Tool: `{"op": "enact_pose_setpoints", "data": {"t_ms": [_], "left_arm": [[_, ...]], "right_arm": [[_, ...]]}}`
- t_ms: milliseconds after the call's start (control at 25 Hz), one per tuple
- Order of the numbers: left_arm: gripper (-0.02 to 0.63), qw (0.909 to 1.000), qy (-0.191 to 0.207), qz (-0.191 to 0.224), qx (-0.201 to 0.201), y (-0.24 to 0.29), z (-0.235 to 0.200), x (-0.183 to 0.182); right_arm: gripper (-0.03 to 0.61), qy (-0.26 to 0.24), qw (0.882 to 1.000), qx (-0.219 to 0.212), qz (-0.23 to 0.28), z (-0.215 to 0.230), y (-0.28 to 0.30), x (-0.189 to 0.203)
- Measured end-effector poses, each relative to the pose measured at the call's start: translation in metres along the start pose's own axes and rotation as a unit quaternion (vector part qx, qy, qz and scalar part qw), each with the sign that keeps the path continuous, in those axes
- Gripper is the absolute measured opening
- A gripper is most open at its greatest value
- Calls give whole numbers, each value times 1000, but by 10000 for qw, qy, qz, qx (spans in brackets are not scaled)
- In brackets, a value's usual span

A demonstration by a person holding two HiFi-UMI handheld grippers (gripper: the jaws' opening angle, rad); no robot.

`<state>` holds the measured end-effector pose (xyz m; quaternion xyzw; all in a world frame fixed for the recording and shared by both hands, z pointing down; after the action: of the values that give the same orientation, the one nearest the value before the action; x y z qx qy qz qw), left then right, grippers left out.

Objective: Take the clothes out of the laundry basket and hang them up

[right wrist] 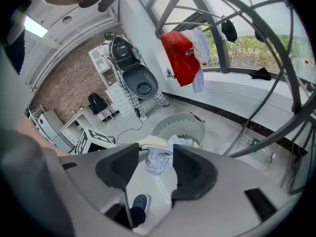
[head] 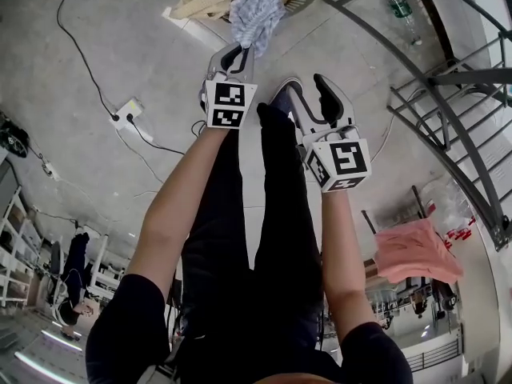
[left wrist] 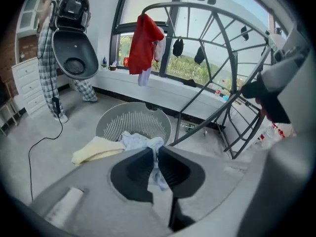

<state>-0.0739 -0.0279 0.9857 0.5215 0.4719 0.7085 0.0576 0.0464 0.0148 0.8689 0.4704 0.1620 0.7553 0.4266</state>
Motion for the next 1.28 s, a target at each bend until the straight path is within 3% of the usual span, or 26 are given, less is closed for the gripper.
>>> {"op": "enact_pose_setpoints", "data": {"t_ms": [200, 360, 840, 1080, 1280], "left_arm": [[41, 9994, 126, 291, 115, -41, -9, -59], [41, 9964, 518, 551, 379, -82, -9, -110], [41, 9771, 1176, 1581, 796, -229, -16, -290], [41, 9670, 1355, 1811, 1170, -321, 4, -353], [41, 9548, 1591, 2082, 1401, -398, 9, -403]], "right_arm": [[217, 115, 9999, 54, 112, -16, -21, -25], [216, 307, 9991, 106, 267, -26, -41, -41], [212, -131, 9968, 275, 738, -79, -99, -112], [209, -795, 9921, 573, 787, -110, -129, -141], [210, -1721, 9769, 961, 832, -124, -142, -158]]}}
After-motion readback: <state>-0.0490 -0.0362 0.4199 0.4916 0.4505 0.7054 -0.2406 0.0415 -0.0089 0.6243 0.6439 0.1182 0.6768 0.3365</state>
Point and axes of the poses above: the fingertips, and each gripper's own axes: y forward along the fingers, z to its right, x out of its underside, the point moved 2 cm from there along -y, backward along the fingers, and after that the axes turned 13 degrees about y, right-handed, at the moved point
